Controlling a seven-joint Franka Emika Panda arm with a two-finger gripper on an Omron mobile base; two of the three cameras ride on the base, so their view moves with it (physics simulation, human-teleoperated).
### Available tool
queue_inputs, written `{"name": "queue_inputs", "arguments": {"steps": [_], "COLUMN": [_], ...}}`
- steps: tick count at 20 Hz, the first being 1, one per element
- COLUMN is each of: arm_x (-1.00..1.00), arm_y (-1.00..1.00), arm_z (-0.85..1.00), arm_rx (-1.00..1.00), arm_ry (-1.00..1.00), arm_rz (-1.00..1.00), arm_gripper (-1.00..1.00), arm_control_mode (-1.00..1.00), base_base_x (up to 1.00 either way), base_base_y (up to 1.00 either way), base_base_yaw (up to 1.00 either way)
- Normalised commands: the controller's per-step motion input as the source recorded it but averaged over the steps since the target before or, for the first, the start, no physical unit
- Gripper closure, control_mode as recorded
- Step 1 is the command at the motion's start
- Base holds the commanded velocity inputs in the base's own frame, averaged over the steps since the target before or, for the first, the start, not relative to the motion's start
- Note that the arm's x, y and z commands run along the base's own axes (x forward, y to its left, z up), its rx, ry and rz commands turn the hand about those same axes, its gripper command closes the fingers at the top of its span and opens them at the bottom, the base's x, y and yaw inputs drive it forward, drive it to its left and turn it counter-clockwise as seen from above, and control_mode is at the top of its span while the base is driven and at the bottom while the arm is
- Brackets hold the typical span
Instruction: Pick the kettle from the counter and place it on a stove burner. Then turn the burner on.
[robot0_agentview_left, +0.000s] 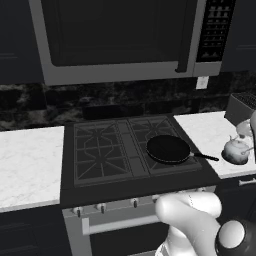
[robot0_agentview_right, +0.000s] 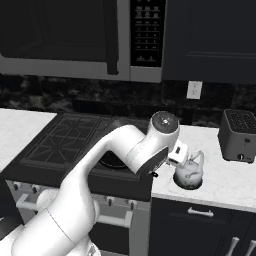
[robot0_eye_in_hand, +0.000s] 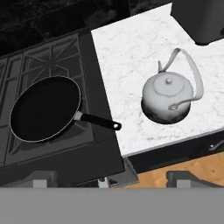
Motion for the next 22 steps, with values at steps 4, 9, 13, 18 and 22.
{"name": "queue_inputs", "arguments": {"steps": [4, 9, 13, 18, 22], "arm_x": [0.00, 0.10, 0.16, 0.18, 0.30], "arm_y": [-0.89, -0.65, -0.30, -0.03, 0.00], "arm_z": [-0.18, -0.09, -0.30, -0.35, -0.35], "arm_rx": [0.19, 0.12, 0.06, 0.05, 0.05], "arm_ry": [-0.02, 0.00, 0.00, 0.01, 0.00], "arm_rz": [-0.15, -0.04, 0.00, 0.00, 0.00], "arm_gripper": [-1.00, -1.00, -1.00, -1.00, -1.00], "arm_control_mode": [-1.00, -1.00, -1.00, -1.00, -1.00], "base_base_x": [0.00, 0.00, 0.00, 0.00, 0.00], "base_base_y": [0.00, 0.00, 0.00, 0.00, 0.00], "base_base_yaw": [0.00, 0.00, 0.00, 0.00, 0.00]}}
